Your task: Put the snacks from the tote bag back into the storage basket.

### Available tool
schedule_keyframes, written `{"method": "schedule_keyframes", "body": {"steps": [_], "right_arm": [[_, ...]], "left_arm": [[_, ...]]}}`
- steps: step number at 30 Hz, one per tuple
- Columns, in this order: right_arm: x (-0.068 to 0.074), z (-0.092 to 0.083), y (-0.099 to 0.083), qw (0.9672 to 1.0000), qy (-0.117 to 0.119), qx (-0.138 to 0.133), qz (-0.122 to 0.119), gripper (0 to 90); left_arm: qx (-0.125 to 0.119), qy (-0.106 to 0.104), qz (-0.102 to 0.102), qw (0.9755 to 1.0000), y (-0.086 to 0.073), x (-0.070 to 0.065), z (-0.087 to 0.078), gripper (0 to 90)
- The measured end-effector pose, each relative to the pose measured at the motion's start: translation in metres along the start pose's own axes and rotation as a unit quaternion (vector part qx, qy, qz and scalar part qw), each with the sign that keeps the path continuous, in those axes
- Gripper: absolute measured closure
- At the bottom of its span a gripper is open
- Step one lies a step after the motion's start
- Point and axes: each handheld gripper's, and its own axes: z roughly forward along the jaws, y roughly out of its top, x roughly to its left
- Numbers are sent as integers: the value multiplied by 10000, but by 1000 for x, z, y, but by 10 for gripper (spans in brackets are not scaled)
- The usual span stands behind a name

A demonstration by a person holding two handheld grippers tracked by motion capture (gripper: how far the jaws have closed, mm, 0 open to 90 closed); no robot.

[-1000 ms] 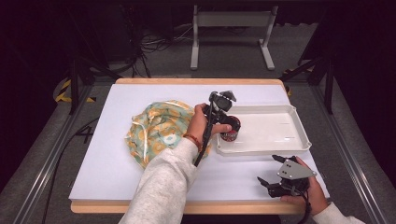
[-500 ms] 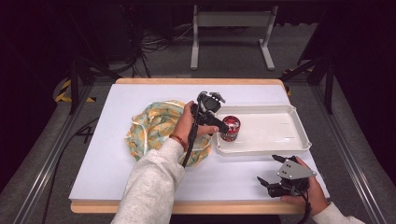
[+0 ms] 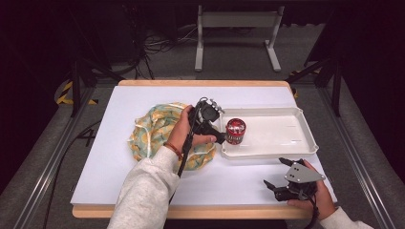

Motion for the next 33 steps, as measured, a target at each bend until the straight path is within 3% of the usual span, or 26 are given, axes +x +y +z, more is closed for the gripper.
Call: {"method": "schedule_keyframes", "body": {"steps": [6,13,17,26,28,30,33], "right_arm": [[0,-1,0,10000,-10,-17,18,103],[0,0,0,10000,-13,3,13,105],[0,1,0,10000,-13,22,11,105],[0,1,0,10000,-18,46,1,105],[0,1,0,10000,-18,53,3,105],[0,1,0,10000,-15,56,3,105],[1,2,0,10000,-19,60,-2,105]], "left_arm": [[-14,72,159,9998,-14,1,0,71],[-271,58,402,9988,-31,2,-4,74],[-285,114,530,9981,-38,3,-5,74],[-281,178,629,9975,-58,8,-10,73],[-342,267,605,9972,-63,11,-13,73],[-483,201,577,9970,-68,14,-17,73],[-470,341,631,9963,-73,16,-20,75]]}}
